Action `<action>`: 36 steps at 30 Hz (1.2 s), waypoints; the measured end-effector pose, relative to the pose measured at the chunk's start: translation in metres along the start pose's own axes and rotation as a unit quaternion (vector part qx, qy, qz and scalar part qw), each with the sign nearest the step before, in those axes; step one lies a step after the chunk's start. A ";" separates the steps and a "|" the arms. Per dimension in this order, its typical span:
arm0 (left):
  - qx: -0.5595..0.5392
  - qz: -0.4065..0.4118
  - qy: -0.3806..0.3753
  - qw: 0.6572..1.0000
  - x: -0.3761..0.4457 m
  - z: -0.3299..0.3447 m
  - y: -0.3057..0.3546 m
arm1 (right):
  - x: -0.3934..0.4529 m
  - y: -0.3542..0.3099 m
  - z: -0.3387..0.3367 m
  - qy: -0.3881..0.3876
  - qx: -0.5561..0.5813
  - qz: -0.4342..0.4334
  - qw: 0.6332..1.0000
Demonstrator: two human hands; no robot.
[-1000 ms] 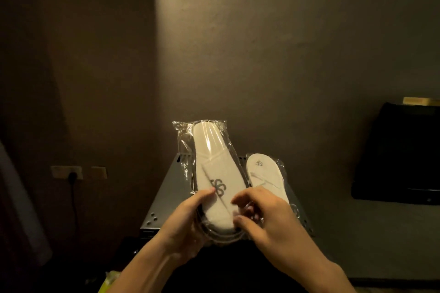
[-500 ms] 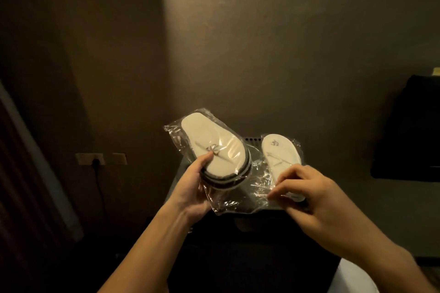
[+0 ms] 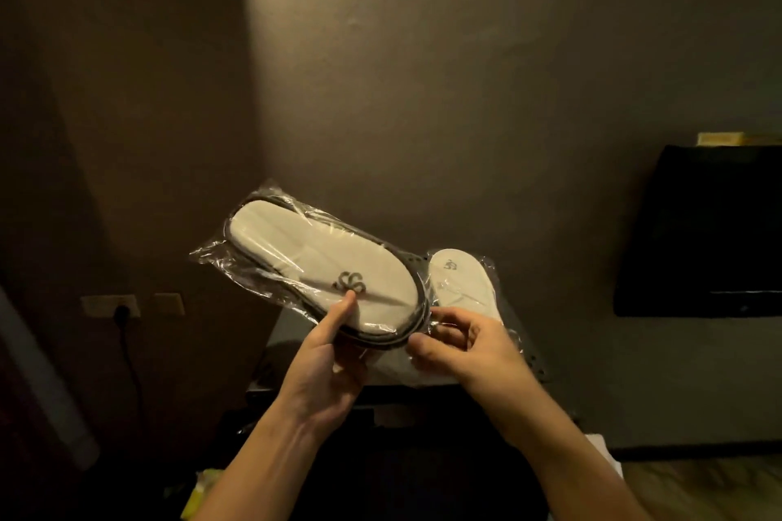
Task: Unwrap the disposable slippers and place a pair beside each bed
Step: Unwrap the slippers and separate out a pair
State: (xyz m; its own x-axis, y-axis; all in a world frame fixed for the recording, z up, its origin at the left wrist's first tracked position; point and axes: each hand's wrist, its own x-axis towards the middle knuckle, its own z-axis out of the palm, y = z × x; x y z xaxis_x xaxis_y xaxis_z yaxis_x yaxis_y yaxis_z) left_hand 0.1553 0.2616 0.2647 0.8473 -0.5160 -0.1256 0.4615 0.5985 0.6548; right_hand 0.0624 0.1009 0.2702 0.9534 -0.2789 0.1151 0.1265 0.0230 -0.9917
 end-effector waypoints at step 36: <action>-0.032 0.117 0.114 0.986 0.051 -0.031 0.048 | -0.010 -0.003 -0.047 0.207 0.101 -0.016 0.973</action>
State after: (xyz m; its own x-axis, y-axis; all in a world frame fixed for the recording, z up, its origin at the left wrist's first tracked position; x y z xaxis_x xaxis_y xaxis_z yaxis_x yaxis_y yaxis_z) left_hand 0.2286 0.2829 0.2666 0.9664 -0.2117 -0.1458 0.2553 0.7260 0.6385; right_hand 0.0397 0.0580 0.2695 0.7616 -0.6440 0.0721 0.2461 0.1846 -0.9515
